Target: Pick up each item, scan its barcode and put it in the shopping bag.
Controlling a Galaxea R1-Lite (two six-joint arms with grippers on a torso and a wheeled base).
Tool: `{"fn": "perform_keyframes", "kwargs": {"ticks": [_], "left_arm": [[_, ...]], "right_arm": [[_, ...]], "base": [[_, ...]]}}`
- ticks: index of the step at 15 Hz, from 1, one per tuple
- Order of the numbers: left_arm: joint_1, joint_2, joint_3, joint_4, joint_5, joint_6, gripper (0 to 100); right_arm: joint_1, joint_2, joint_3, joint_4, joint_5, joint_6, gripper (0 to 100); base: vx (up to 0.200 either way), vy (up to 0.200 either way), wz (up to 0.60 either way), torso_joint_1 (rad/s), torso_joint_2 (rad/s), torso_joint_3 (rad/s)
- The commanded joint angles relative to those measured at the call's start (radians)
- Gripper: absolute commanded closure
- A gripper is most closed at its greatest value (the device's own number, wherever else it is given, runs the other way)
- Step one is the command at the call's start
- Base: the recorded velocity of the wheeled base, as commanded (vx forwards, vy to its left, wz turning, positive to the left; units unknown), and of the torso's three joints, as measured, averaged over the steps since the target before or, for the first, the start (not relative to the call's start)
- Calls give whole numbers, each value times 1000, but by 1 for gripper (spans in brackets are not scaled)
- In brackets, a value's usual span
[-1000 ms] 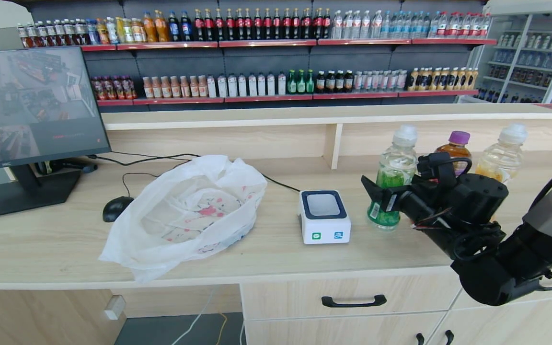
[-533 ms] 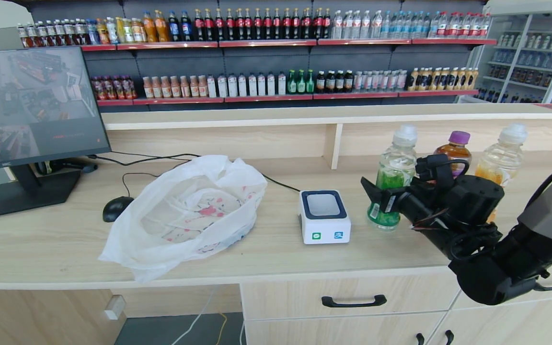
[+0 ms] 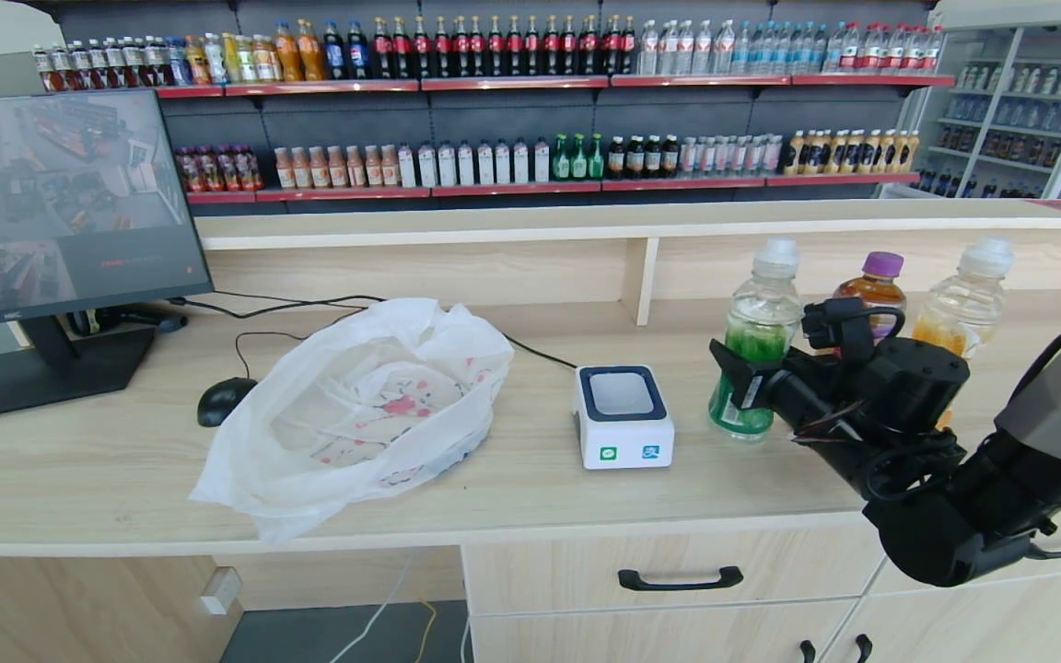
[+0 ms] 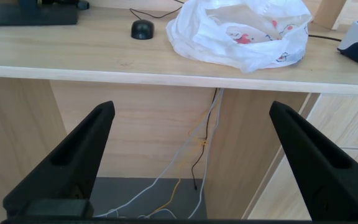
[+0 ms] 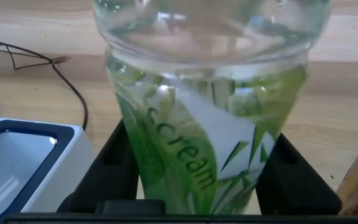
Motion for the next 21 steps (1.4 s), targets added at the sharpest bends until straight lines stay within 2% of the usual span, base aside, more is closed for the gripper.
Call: {"fn": "perform_keyframes", "kwargs": {"ticks": [1,13,21], "left_arm": [[0,0,0,0,0,-1,0],[2,0,0,0,0,-1,0],[0,0,0,0,0,-1,0]], "right_arm": [[0,-8,2,-1,0,1,100],[3,-105,52,-4,-18,7,100],[43,-211,121,-7,-21,9,100]], "base": [[0,0,0,0,0,0],[0,0,0,0,0,0],[0,0,0,0,0,0]]}}
